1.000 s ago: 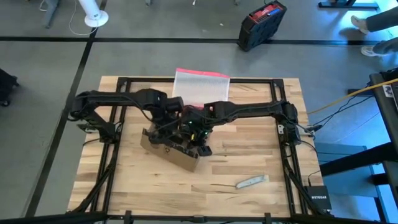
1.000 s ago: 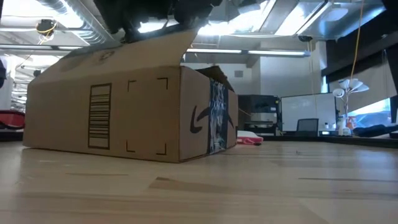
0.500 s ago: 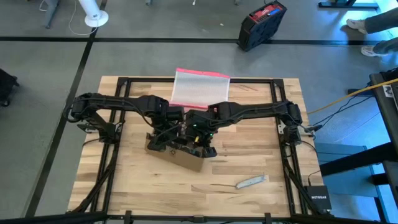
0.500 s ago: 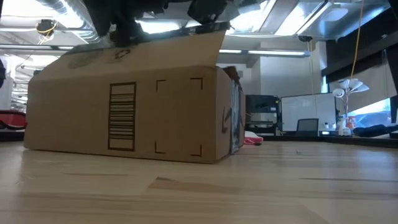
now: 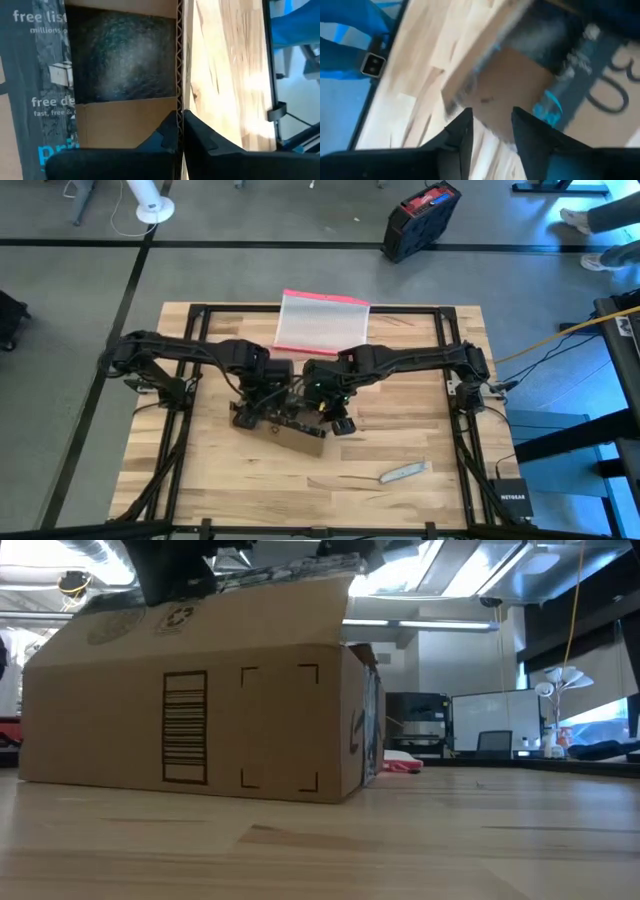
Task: Unpack boxes
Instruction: Open the cardboard box using the gray cutter
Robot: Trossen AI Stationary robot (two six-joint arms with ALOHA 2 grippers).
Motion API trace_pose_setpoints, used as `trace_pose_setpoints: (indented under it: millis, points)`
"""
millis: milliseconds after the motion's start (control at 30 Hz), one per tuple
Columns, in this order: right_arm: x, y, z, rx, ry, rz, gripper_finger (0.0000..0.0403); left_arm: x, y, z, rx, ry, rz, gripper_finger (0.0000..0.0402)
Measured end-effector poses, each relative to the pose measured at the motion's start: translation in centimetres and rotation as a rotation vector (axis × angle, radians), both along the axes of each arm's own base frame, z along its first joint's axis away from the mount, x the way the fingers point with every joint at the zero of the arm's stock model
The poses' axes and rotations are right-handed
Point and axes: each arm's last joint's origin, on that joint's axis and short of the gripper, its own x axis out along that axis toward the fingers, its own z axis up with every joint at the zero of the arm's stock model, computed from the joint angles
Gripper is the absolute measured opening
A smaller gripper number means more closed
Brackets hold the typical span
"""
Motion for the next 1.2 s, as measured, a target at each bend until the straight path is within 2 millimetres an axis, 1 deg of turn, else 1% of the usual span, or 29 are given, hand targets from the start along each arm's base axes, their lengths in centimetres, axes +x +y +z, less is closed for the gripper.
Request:
trace_pose_setpoints:
  millis: [100,233,300,400,500,667,767,867,933,1000,1067,1200]
  points:
    - [-0.3,-0.6,0.2,-0.012,0.013,-0.032,0.0135,-0.1,-0.8,0.0,0.031,0.004,-0.014,0.0002]
    - [-0.3,-0.8,0.4,-0.077,-0.005,-0.065,0.0135,-0.2,-2.2,0.0,0.116,-0.005,-0.049,0.0001]
    - [0.2,-0.7,-0.1,-0.097,-0.014,-0.072,0.0136,-0.4,-2.8,-0.1,0.179,-0.004,-0.064,0.0001]
    - [1.0,-0.6,-1.4,-0.127,0.005,-0.072,0.0136,-0.6,-3.5,0.0,0.25,-0.013,-0.086,0.0001]
    - [1.4,-0.3,-2.5,-0.204,0.011,-0.075,0.0136,-1.1,-4.0,0.6,0.3,-0.04,-0.061,0.0]
    - [2.2,0.5,-3.0,-0.221,-0.074,-0.079,0.0136,-1.2,-4.3,2.6,0.401,-0.13,-0.016,0.0]
    - [2.3,0.5,-3.4,-0.252,-0.086,-0.097,0.0136,-1.3,-4.4,4.4,0.469,-0.212,0.018,0.0]
    - [2.3,0.1,-4.0,-0.322,-0.076,-0.132,0.0136,-1.9,-4.8,5.6,0.509,-0.257,0.022,0.0]
    - [2.1,-0.2,-4.5,-0.431,-0.054,-0.178,0.0136,-2.2,-5.1,6.0,0.506,-0.271,0.025,0.0]
    - [2.0,-0.3,-4.6,-0.503,-0.053,-0.199,0.0136,-2.5,-5.3,6.1,0.506,-0.26,0.022,0.0]
    - [2.0,-0.3,-4.5,-0.534,-0.06,-0.192,0.0136,-2.8,-5.5,6.2,0.503,-0.262,0.018,0.0]
    - [2.3,-0.2,-4.4,-0.526,-0.092,-0.193,0.0136,-3.0,-6.1,6.2,0.505,-0.263,-0.013,0.0]
